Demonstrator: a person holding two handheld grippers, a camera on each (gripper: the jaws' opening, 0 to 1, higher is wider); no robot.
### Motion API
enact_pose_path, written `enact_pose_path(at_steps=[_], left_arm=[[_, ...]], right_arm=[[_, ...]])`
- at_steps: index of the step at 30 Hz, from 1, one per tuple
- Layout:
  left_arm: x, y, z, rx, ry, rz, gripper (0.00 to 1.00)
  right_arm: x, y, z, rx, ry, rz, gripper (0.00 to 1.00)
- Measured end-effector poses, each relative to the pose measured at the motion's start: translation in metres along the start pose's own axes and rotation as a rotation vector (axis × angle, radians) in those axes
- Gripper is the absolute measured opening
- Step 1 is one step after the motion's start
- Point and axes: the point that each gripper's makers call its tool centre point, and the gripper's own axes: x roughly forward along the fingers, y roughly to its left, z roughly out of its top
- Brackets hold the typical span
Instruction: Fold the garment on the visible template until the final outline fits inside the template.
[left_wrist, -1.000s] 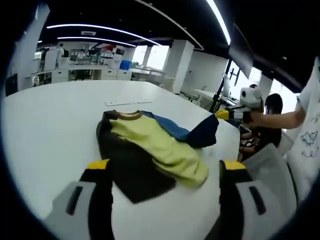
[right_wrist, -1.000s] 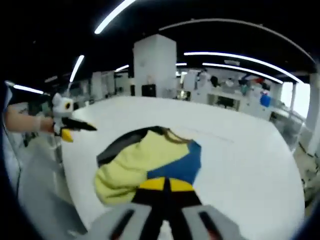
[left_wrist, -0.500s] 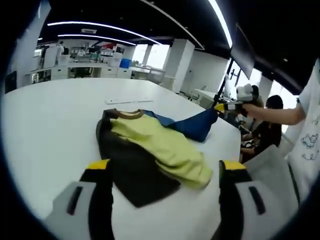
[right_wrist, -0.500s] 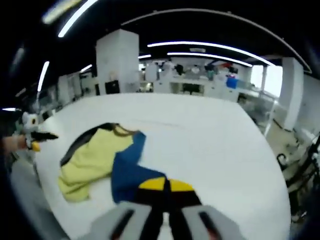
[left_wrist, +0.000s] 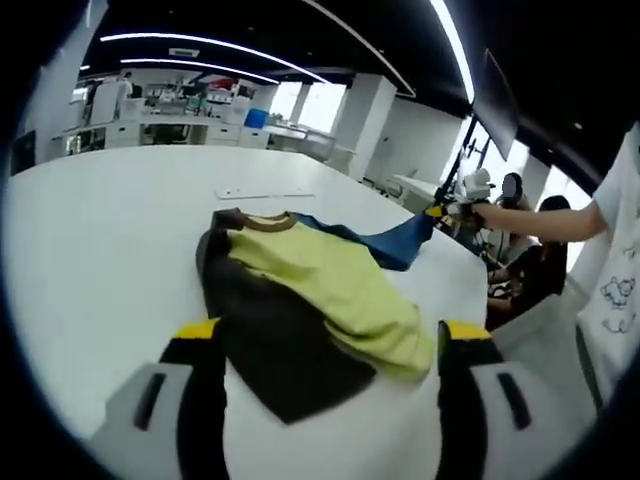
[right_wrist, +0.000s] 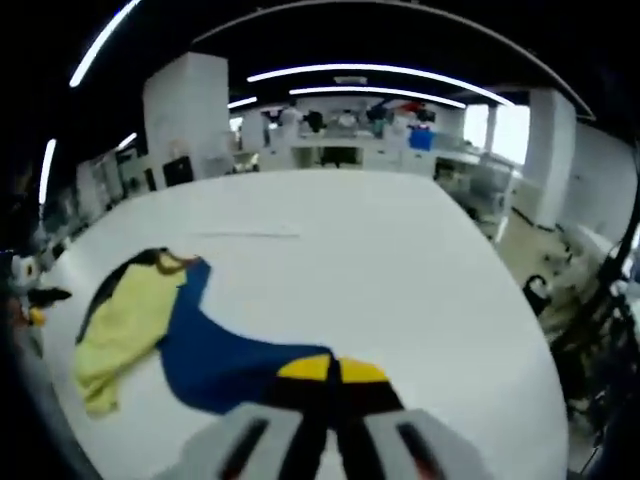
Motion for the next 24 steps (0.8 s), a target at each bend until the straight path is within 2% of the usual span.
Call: enact_pose_path(at_steps=[3,5,7,13,18,21,24], left_arm=[[0.003,0.007,0.0,-0.008,0.002,0.0,0.85],[0.005,0.007,-0.001,-0.013,0.006,0.0,0.85],[0.007,0.007,-0.001,-0.018,0.006,0.003,0.85],[0.008,0.012,0.0,-0.031,0.006,0.016,0.84],[0.01,0.015,-0.002,-0.039,0.014,0.026,0.84],[0.01,0.015,-0.005,-0.046,0.019,0.031,0.84],[0.01,0.015,-0.007,-0.054,0.021,0.035,0.84]], right_arm=[[0.018,-0.028,0.001,0.026,0.023,-0.029,0.0],[0.015,-0.028,-0.003,0.044,0.031,-0.044,0.0],[0.025,-0.04,-0.004,0.054,0.042,-0.058,0.0],[0.035,-0.053,-0.007,0.047,0.077,-0.091,0.0],[0.041,-0.057,-0.02,0.029,0.131,-0.118,0.0],[0.056,-0.07,-0.029,0.026,0.164,-0.137,0.0],[0.059,-0.08,-0.032,0.045,0.177,-0.159,0.0]])
